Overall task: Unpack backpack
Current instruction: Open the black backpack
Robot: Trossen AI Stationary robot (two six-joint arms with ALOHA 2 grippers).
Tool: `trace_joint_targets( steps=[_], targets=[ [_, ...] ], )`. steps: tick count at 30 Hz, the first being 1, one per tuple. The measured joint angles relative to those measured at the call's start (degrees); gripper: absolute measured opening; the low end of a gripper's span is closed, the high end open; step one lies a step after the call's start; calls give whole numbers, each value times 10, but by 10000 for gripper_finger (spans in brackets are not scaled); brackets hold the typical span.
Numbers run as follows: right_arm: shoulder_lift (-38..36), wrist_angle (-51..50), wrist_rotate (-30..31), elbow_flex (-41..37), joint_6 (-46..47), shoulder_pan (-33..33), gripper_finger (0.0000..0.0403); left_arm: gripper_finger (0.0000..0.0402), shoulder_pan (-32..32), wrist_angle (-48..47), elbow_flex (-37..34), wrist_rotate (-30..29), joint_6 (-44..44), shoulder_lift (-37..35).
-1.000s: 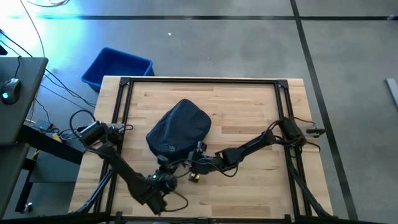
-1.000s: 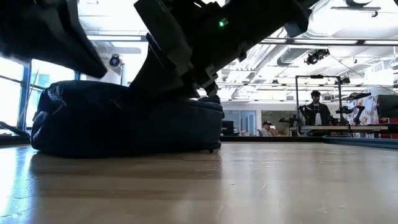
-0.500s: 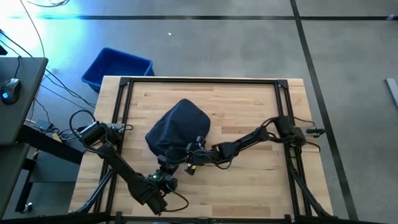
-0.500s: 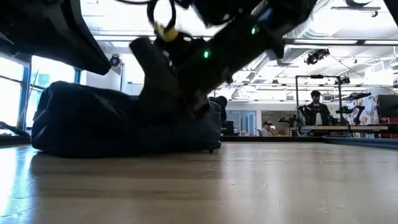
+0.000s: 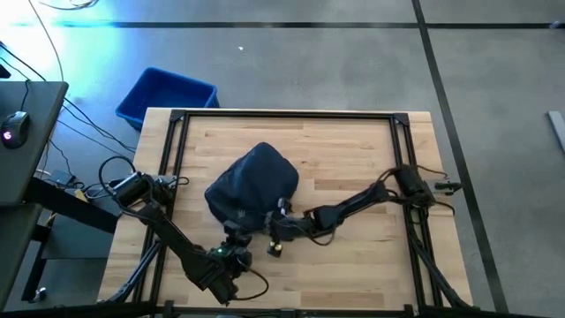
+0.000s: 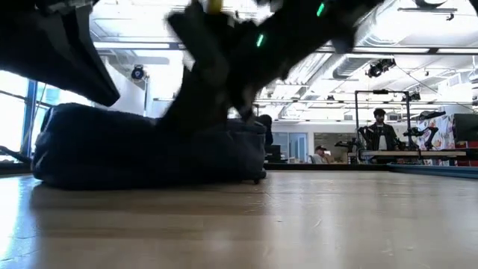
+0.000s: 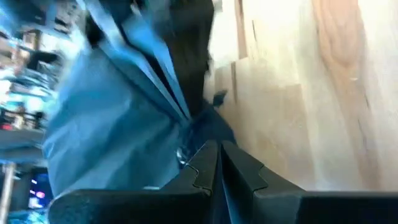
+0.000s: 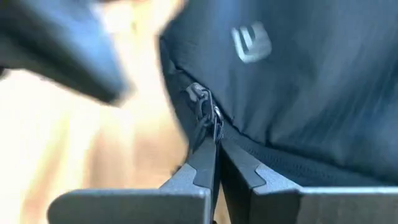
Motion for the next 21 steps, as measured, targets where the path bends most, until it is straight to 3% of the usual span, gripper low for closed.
trace_joint_targets(
  steps=[5,11,16,21],
  targets=[
    [-22,-30,45,0,-50,47,0,22,5,10,0,10,20,0],
    [-33,-28,74,0,-139,71,0,75,7,63,0,16,92,0],
    [-33,-28,75,0,-148,73,0,117,13,116,0,14,141,0],
    [-34,-28,75,0,-148,72,0,126,9,170,0,-1,174,0]
  ],
)
